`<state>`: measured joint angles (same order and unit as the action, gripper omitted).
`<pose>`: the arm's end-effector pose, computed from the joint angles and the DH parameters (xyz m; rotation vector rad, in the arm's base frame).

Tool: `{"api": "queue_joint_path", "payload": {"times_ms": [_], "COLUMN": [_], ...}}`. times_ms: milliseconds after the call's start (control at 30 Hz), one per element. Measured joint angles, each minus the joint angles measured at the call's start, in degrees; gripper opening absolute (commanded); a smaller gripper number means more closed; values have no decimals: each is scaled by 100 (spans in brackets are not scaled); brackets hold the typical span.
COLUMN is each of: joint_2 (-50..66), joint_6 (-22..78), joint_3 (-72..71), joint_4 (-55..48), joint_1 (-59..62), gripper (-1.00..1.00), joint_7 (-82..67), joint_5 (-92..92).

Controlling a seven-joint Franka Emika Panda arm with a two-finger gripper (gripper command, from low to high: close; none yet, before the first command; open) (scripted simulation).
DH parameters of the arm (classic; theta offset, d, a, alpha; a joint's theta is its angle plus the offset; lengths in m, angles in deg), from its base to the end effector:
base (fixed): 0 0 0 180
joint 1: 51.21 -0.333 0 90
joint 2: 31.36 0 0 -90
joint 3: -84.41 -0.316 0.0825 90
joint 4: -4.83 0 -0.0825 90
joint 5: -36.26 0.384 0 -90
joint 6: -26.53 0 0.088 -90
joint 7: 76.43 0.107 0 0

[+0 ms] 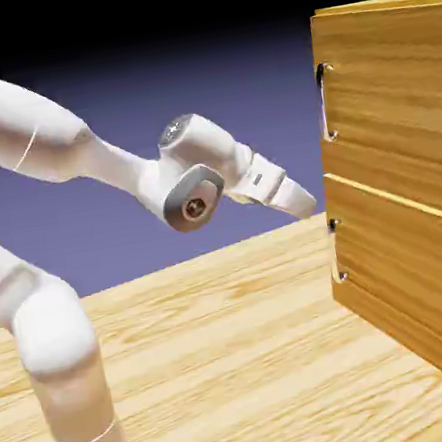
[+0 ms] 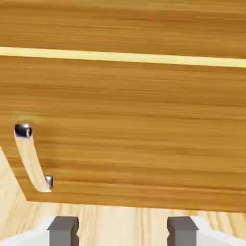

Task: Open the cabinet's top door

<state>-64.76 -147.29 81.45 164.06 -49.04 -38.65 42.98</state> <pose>0.3927 -0.0027 0.4776 -2.4436 0.9653 -1.0893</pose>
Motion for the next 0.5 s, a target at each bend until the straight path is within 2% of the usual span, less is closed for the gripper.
{"api": "queue_joint_path", "payload": {"times_ms": [500], "joint_2": [-412], "joint_6": [101], "joint_3": [-1643], "joint_4": [-986], "joint_1": [1587], "gripper": [0], "joint_7": [-2605], "joint_5": [3738]}}
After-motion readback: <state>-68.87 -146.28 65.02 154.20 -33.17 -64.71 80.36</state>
